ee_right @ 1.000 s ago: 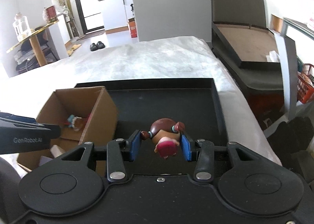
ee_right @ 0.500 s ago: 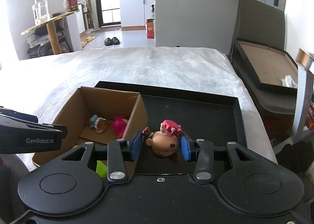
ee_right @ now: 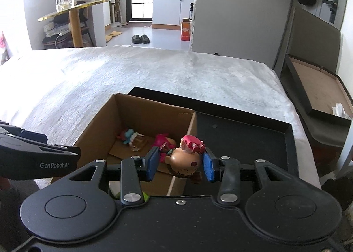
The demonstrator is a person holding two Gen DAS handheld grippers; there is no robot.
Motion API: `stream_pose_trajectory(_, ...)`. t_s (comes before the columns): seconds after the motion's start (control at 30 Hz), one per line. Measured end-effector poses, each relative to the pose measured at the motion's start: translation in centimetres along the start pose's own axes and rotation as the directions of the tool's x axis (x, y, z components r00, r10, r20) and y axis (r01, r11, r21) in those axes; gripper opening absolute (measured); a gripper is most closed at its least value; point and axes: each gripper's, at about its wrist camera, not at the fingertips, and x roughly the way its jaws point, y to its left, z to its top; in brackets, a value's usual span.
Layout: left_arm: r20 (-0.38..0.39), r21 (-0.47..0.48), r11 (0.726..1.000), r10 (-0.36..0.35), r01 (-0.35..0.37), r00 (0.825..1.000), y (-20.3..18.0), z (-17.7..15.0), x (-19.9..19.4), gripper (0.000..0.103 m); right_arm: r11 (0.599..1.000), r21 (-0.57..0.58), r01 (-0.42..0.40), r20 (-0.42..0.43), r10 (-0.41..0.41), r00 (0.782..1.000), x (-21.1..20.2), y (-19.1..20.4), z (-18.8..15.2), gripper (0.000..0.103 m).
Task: Organize rigid objects
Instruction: 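Lift the doll with the right gripper and carry it over the box, then lower the doll into the box and open the right gripper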
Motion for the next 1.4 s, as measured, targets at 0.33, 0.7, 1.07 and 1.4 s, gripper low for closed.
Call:
stream_pose_trajectory(0.33, -0.029, -0.015, 0.999, -0.034, 0.033, 0.999, 0.8, -0.7, 1.7, 0.054, 0.998, -0.051, -0.021, -0.017, 0.02, 1.0, 1.7, 1.9, 1.0, 0.042)
stream_pose_trajectory(0.7, -0.043, -0.112, 0.988, -0.111, 0.106, 0.993, 2.0, -1.5, 2.9, 0.017, 0.997, -0.066, -0.039, -0.042, 0.036, 0.998, 3.1, 3.0, 1.6, 0.042)
stream_pose_trajectory(1.07, -0.05, -0.134, 0.984, -0.123, 0.115, 0.991, 2.0, -1.3, 3.2, 0.014, 0.986, -0.164, -0.024, -0.043, 0.017, 0.999, 3.7, 4.3, 2.1, 0.049)
stream_pose_trajectory(1.4, -0.048, -0.122, 0.988, -0.106, 0.099, 0.993, 1.8, -1.4, 3.0, 0.013, 0.988, -0.157, -0.007, -0.061, -0.002, 0.998, 3.1, 3.2, 1.2, 0.051)
